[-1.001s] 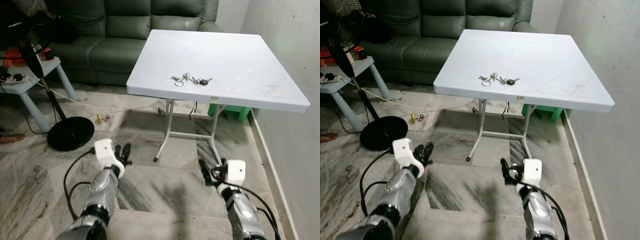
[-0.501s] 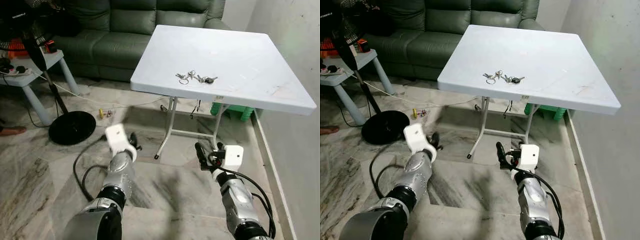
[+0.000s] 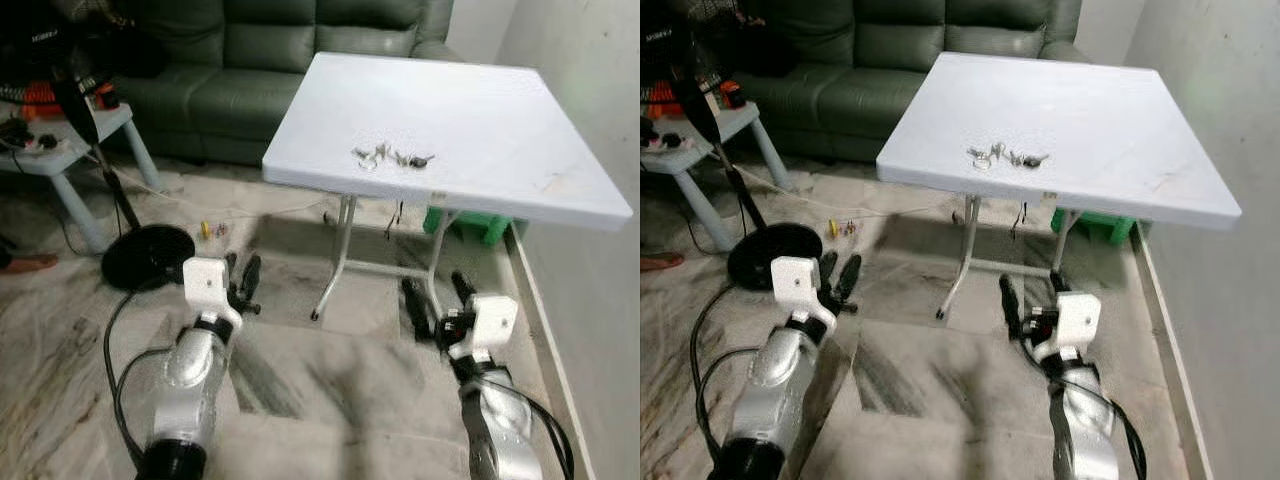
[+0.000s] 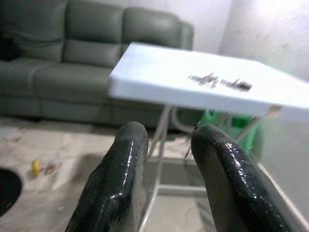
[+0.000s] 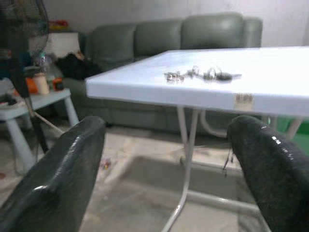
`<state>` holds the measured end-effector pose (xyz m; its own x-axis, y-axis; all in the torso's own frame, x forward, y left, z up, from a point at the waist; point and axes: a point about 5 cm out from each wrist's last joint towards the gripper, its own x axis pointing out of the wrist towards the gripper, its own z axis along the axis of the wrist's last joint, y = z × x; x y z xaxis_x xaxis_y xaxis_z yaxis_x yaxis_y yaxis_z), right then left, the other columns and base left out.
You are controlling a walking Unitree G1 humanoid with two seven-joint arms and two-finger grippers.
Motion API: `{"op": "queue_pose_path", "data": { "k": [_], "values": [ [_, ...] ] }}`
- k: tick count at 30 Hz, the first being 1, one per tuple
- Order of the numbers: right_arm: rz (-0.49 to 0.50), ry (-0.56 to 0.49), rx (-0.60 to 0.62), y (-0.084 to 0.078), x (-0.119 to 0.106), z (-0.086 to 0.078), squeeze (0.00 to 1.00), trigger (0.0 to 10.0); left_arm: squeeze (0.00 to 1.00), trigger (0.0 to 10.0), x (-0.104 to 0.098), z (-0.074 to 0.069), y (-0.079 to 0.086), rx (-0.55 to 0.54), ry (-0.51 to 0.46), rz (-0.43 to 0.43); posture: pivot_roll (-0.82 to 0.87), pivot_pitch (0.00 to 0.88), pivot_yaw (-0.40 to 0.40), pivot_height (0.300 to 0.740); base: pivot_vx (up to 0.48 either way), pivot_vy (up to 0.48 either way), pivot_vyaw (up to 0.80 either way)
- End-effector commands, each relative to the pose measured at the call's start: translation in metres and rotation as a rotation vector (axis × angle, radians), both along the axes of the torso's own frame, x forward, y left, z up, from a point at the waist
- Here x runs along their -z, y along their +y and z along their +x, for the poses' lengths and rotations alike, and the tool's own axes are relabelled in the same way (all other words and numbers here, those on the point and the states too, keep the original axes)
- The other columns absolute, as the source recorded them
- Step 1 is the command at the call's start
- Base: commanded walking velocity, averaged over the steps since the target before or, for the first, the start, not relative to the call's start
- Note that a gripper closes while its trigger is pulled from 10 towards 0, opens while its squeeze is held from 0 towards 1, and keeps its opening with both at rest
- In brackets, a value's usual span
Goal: Hang keys on a hook
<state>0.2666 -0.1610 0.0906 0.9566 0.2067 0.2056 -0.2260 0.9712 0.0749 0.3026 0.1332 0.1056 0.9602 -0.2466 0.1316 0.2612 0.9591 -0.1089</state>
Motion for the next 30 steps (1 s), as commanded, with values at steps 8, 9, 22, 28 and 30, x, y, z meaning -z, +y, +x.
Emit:
{"op": "queue_pose_path", "data": {
  "k": [8,9,22,28,30],
  "values": [
    [0.004,-0.111,0.006,0.006,-0.038,0.008,0.00,10.0,0.00,10.0,-0.029,0.005,-0.012,0.064,-0.016,-0.157,0.10,0.000,-0.011,0.740,0.000,0.000,0.00],
    [0.009,-0.107,0.009,0.007,-0.039,0.010,0.00,10.0,0.00,10.0,-0.025,0.005,-0.011,0.063,0.000,-0.158,0.10,0.000,-0.010,0.740,0.000,0.000,0.00],
    [-0.002,-0.041,0.008,0.009,-0.030,0.016,0.00,10.0,0.00,10.0,-0.012,0.016,-0.004,-0.019,0.164,-0.072,0.14,0.000,-0.017,0.740,0.000,0.000,0.00],
    [-0.004,-0.038,0.010,0.007,-0.030,0.016,0.00,10.0,0.00,10.0,-0.023,0.018,-0.005,0.000,0.119,-0.028,0.14,0.000,-0.018,0.740,0.000,0.000,0.00],
    [-0.005,-0.039,0.011,0.007,-0.031,0.016,0.00,10.0,0.00,10.0,-0.024,0.018,-0.005,0.006,0.113,-0.021,0.14,0.000,-0.016,0.740,0.000,0.000,0.00]
  ]
}}
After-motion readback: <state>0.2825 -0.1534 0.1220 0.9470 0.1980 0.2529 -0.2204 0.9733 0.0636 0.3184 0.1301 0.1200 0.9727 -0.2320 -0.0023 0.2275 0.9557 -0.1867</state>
